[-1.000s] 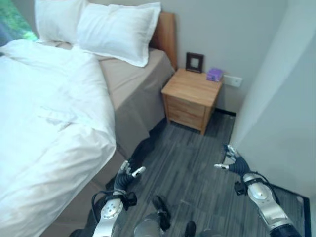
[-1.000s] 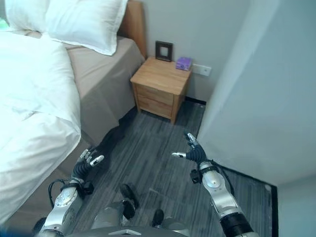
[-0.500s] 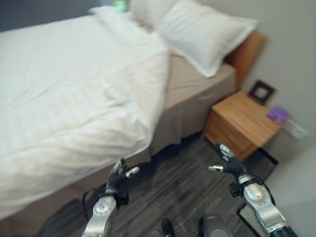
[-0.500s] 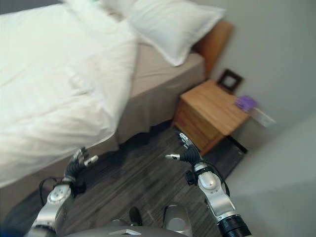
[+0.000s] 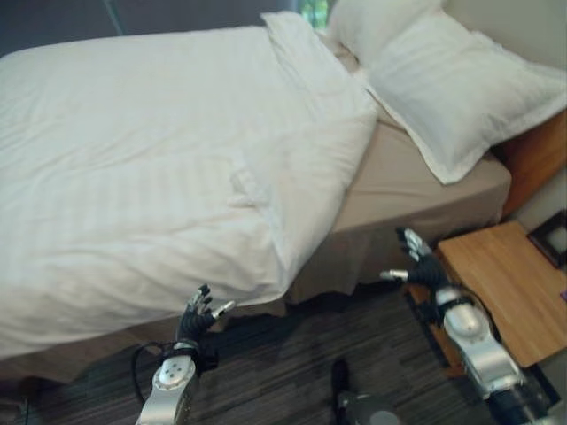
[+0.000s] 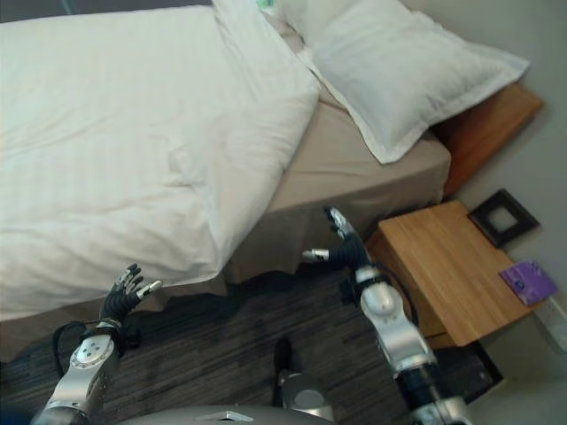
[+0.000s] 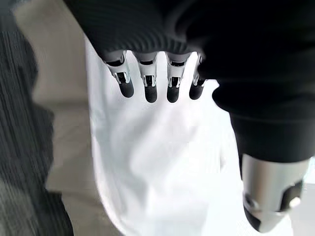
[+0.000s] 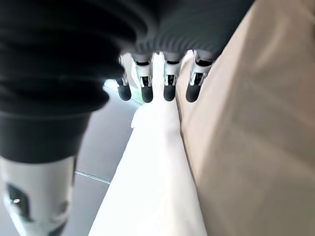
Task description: Making the bed.
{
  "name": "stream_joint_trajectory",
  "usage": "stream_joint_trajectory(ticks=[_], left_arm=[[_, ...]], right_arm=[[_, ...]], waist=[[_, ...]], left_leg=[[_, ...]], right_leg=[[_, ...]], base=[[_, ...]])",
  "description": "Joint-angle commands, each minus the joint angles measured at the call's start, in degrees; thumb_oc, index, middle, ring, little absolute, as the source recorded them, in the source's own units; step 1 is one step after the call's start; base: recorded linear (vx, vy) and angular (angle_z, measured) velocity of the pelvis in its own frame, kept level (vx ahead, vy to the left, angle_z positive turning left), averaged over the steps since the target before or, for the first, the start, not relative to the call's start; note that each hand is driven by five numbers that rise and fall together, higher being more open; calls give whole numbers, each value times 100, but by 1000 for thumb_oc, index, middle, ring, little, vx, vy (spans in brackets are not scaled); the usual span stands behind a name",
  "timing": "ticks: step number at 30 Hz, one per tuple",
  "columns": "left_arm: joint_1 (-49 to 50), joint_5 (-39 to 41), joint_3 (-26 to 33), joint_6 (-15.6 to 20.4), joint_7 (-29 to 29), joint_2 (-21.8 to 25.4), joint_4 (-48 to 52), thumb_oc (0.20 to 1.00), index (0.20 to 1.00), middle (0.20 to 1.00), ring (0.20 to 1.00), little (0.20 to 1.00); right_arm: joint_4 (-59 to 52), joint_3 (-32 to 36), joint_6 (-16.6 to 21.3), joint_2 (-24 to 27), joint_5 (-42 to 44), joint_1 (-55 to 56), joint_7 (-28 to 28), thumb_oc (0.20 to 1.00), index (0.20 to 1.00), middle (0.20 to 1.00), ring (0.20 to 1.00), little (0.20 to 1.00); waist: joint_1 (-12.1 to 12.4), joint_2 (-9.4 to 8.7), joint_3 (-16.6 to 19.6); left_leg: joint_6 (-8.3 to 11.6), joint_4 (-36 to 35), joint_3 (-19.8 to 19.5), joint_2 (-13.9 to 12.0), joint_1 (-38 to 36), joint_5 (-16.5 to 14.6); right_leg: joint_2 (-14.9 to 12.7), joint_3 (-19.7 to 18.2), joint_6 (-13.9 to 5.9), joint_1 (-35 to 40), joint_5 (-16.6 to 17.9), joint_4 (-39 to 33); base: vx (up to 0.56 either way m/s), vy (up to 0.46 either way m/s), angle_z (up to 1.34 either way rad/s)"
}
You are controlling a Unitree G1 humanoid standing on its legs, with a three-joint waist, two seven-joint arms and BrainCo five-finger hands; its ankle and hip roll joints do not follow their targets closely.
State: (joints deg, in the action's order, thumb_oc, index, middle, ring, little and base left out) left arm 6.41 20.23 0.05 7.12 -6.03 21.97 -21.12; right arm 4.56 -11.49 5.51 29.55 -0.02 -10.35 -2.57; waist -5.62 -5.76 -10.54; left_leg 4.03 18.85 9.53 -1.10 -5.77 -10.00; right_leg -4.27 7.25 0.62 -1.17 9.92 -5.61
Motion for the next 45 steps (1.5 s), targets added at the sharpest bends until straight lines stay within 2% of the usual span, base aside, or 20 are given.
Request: stream_joint_trajectory(ticks=[1, 3, 6, 8, 12, 15, 16, 17, 19, 21, 22, 23, 24, 26, 29, 32, 33, 39, 43, 45], left_arm=[[-406, 601, 278, 580, -149, 247, 514, 1000, 1000, 1000, 1000, 1000], [-456, 617, 297, 626, -191, 284, 578, 1000, 1000, 1000, 1000, 1000], [-618, 713, 339, 718, -249, 392, 756, 1000, 1000, 1000, 1000, 1000], [-652, 820, 352, 739, -190, 453, 831, 1000, 1000, 1000, 1000, 1000], [-684, 955, 333, 772, -117, 504, 874, 1000, 1000, 1000, 1000, 1000], [-741, 1004, 319, 796, -109, 660, 830, 1000, 1000, 1000, 1000, 1000], [-788, 1096, 372, 830, -149, 785, 787, 1000, 1000, 1000, 1000, 1000], [-813, 1025, 397, 830, -203, 905, 712, 1000, 1000, 1000, 1000, 1000], [-888, 968, 399, 817, -235, 1042, 585, 1000, 1000, 1000, 1000, 1000], [-1274, 1037, 201, 842, -216, 1404, 194, 1000, 1000, 1000, 1000, 1000], [-1290, 1041, 197, 847, -214, 1407, 182, 1000, 1000, 1000, 1000, 1000], [-1558, 1175, 78, 859, -185, 1581, -83, 1000, 1000, 1000, 1000, 1000], [-1569, 1177, 77, 862, -183, 1583, -89, 1000, 1000, 1000, 1000, 1000], [-1803, 1301, -24, 879, -155, 1761, -318, 1000, 1000, 1000, 1000, 1000], [-2192, 1494, -59, 997, -117, 2089, -693, 1000, 1000, 1000, 1000, 1000], [-2119, 1652, 28, 1023, -81, 2100, -753, 1000, 1000, 1000, 1000, 1000], [-2031, 1752, 62, 1030, -1, 2112, -770, 1000, 1000, 1000, 1000, 1000], [-1840, 1991, 79, 1091, 136, 2097, -577, 1000, 1000, 1000, 1000, 1000], [-1799, 2059, 96, 1105, 176, 2026, -490, 1000, 1000, 1000, 1000, 1000], [-1787, 2106, 99, 1089, 206, 2003, -491, 1000, 1000, 1000, 1000, 1000]], right_arm=[[-273, 152, 241, 179, -263, -666, -350, 1000, 1000, 1000, 1000, 1000], [-230, 134, 255, 262, -334, -779, -384, 1000, 1000, 1000, 1000, 1000], [-188, 129, 259, 446, -541, -953, -502, 1000, 1000, 1000, 1000, 1000], [-118, -38, 239, 509, -837, -1350, -612, 1000, 1000, 1000, 1000, 1000], [107, -355, 217, 376, -1018, -1801, -630, 1000, 1000, 1000, 1000, 1000], [555, -814, 184, 35, -1208, -2326, -614, 1000, 1000, 1000, 1000, 1000], [868, -1054, 129, -102, -1195, -2638, -586, 1000, 1000, 1000, 1000, 1000], [1093, -1137, 119, -160, -1189, -2761, -617, 1000, 1000, 1000, 1000, 1000], [1261, -1146, 94, -178, -1168, -2817, -640, 1000, 1000, 1000, 1000, 1000], [1820, -1178, 65, -50, -978, -3057, -789, 1000, 1000, 1000, 1000, 1000], [1829, -1176, 70, -48, -975, -3069, -792, 1000, 1000, 1000, 1000, 1000], [2161, -1181, 5, 52, -821, -3277, -854, 1000, 1000, 1000, 1000, 1000], [2167, -1180, 8, 53, -820, -3286, -855, 1000, 1000, 1000, 1000, 1000], [2572, -1195, -44, 121, -696, -3608, -945, 1000, 1000, 1000, 1000, 1000], [3361, -1467, -116, 281, -611, -4511, -1058, 1000, 1000, 1000, 1000, 1000], [3506, -1595, -130, 464, -652, -4835, -1095, 1000, 1000, 1000, 1000, 1000], [3726, -1777, -142, 625, -666, -5239, -1100, 1000, 1000, 1000, 1000, 1000], [4118, -2180, -150, 660, -635, -5969, -1161, 1000, 1000, 1000, 1000, 1000], [4147, -2301, -153, 627, -625, -6054, -1143, 1000, 1000, 1000, 1000, 1000], [4107, -2382, -164, 625, -638, -6112, -1117, 1000, 1000, 1000, 1000, 1000]], waist=[[90, -150, -135], [142, -192, -147], [220, -96, -176], [258, -50, -91], [332, -121, -15], [521, -242, -35], [654, -318, -131], [699, -358, -191], [731, -374, -233], [725, -251, -368], [720, -252, -359], [667, -118, -443], [663, -121, -438], [632, -26, -508], [746, 21, -604], [781, 97, -635], [779, 187, -656], [815, 398, -710], [819, 476, -708], [816, 571, -764]], left_leg=[[-105, -196, 351, -280, 404, 166], [-135, -405, 408, -278, 539, 226], [-97, -1294, 920, -467, 427, 700], [-177, -1723, 1117, -462, 209, 827], [-223, -2144, 1035, -417, 26, 950], [-290, -2364, 999, -418, -21, 960], [-311, -2385, 958, -417, -7, 957], [-319, -2385, 887, -412, 41, 951], [-307, -2385, 782, -421, 137, 950], [-269, -2385, 329, -389, 388, 968], [-269, -2385, 323, -390, 415, 986], [-251, -2385, -1, -320, 515, 968], [-251, -2385, -5, -317, 537, 985], [-243, -2385, -289, -226, 631, 974], [-237, -2385, -430, -61, 850, 1040], [-231, -2385, -451, -21, 960, 1089], [-215, -2385, -469, -9, 1043, 1115], [-135, -2385, -408, -74, 1404, 1218], [-90, -2385, -392, -128, 1531, 1270], [-50, -2385, -405, -161, 1616, 1323]], right_leg=[[-239, 308, -616, 354, -776, 61], [-264, 328, -635, 383, -770, 61], [-244, 472, -695, 479, -828, 61], [-247, 526, -708, 541, -839, 61], [-255, 601, -752, 603, -814, 126], [-311, 730, -825, 409, -973, 705], [-389, 834, -922, 219, -923, 1171], [-405, 829, -990, 112, -877, 1344], [-374, 766, -979, 11, -891, 1335], [-212, 192, -896, -290, -997, 1043], [-211, 199, -891, -308, -976, 1029], [-209, -231, -873, -437, -943, 750], [-212, -228, -871, -451, -923, 737], [-240, -450, -914, -619, -788, 570], [-401, -316, -952, -634, -584, 247], [-428, -250, -962, -662, -501, 167], [-423, -217, -960, -710, -447, 122], [-370, -218, -942, -1016, -404, 61], [-308, -266, -912, -1140, -428, 61], [-267, -270, -878, -1204, -442, 61]], base=[[54, -23, -2], [83, 6, 6], [75, 86, -8], [131, 173, 1], [108, 118, 13], [69, 84, 27], [86, 51, 21], [81, 13, 35], [39, -31, 62], [61, -17, 103], [129, -4, 135], [96, -2, 132], [151, -19, 126], [100, -59, 90], [48, -50, 91], [28, -48, 51], [28, -91, 23], [-7, -66, -7], [1, -79, -16], [-9, -73, -2]])
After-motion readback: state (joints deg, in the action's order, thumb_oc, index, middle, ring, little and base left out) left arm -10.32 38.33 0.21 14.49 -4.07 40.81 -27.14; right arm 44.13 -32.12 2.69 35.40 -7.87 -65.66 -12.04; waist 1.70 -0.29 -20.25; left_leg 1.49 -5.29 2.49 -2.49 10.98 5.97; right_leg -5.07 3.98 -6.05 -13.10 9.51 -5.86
